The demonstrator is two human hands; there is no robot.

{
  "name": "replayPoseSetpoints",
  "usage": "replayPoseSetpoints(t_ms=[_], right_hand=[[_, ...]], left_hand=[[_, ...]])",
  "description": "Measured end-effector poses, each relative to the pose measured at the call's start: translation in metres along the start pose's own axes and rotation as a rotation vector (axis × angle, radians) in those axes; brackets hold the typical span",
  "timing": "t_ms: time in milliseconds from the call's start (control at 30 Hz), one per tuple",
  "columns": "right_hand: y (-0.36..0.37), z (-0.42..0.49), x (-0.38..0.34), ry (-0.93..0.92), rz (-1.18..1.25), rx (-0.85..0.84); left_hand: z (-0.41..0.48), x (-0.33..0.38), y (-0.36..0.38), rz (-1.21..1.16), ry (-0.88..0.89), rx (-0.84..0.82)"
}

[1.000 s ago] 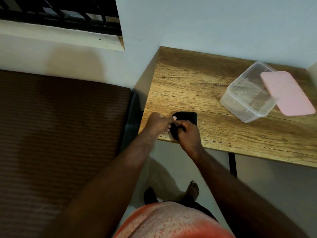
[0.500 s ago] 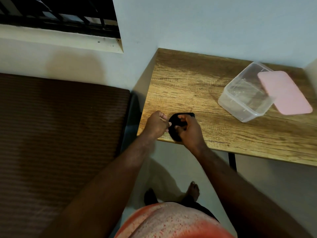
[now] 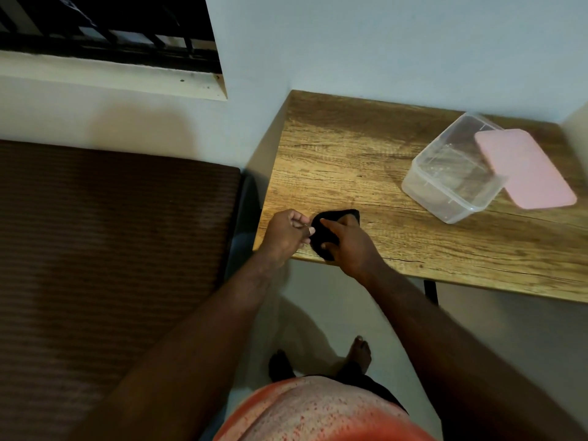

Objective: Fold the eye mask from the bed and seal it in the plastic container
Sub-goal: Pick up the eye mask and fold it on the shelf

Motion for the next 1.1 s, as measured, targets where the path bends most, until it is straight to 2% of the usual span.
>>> replayPoseSetpoints(t_ms=[67,233,367,600,900,1000,1100], right_hand=[[0.003,-0.002,-0.004,-0.027,-0.063,0.005],[0.001,-0.005,0.001,-0.018,-0.433,0.081],[0.017,-0.01,0.017,-0.085,-0.332,-0.04],[0.022,-0.012,0.026,-0.059,-0.26,-0.005],[0.004,-0.014,0.05,0.052,-0.214,-0.009],[-0.004,-0.01,0.02,-0.094,-0.229,0.112],[0.011,-0.007,0.001,-0.224,-0.222,0.05]], left_hand=[[0.0,0.001,0.002,0.047,0.017,0.041],[-0.004,0.01,0.012,0.296,0.116,0.093],[-0.002,0.013,0.016,0.4,0.039,0.072],[0.004,0.018,0.02,0.603,-0.035,0.016],[0.008,0.012,0.016,0.458,-0.097,0.013],[0.01,0.01,0.015,0.411,-0.132,-0.003],[0.011,0.012,0.017,0.389,-0.149,-0.029]])
Point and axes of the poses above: each hand's wrist, its own z-axis towards the middle knuckle, its own y-axis out of the palm, x = y × z, the point moved 8 cm from there along z, towards the middle knuckle, and after that the axes turned 2 degrees about y, right-handed, at the moved point
